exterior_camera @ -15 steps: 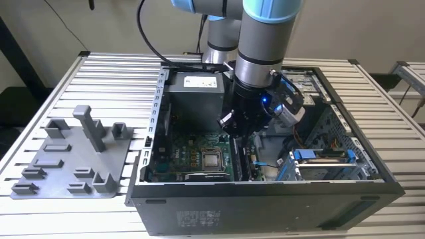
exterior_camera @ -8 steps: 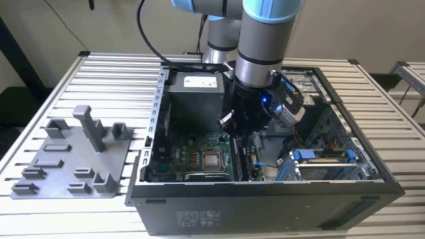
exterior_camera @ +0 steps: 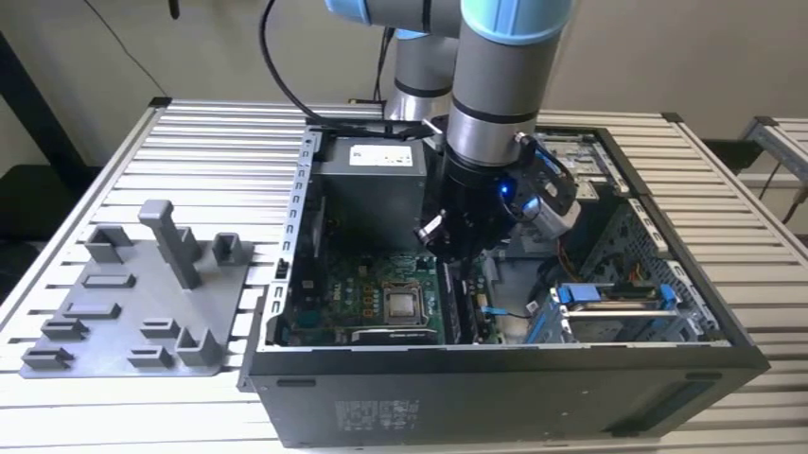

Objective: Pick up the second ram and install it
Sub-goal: 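Press down the second ram until it locks into place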

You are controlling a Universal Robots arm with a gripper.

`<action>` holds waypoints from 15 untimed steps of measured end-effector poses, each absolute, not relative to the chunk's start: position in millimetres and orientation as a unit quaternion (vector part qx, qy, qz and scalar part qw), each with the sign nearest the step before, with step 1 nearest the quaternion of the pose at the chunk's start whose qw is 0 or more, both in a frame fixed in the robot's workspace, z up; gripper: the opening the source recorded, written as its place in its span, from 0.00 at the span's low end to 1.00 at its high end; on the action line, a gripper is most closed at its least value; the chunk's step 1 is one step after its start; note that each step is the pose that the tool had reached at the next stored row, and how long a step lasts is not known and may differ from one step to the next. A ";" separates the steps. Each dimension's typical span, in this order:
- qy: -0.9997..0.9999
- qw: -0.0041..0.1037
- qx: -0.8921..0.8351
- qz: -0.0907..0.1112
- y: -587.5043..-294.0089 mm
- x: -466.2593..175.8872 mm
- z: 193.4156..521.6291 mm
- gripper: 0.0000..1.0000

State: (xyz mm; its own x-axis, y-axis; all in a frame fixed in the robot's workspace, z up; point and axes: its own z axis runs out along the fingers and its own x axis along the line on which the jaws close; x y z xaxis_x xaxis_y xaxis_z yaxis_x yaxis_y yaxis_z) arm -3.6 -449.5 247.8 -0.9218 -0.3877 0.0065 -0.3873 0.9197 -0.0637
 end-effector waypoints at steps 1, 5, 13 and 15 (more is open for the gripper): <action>0.978 0.003 -0.206 -0.032 -449.5 -3.6 247.8 0.11; 0.973 0.004 -0.230 -0.029 -449.5 -3.7 247.8 0.11; 0.963 0.002 -0.269 -0.020 -449.5 -3.7 247.6 0.11; 0.960 0.003 -0.281 -0.020 -449.5 -3.7 247.6 0.11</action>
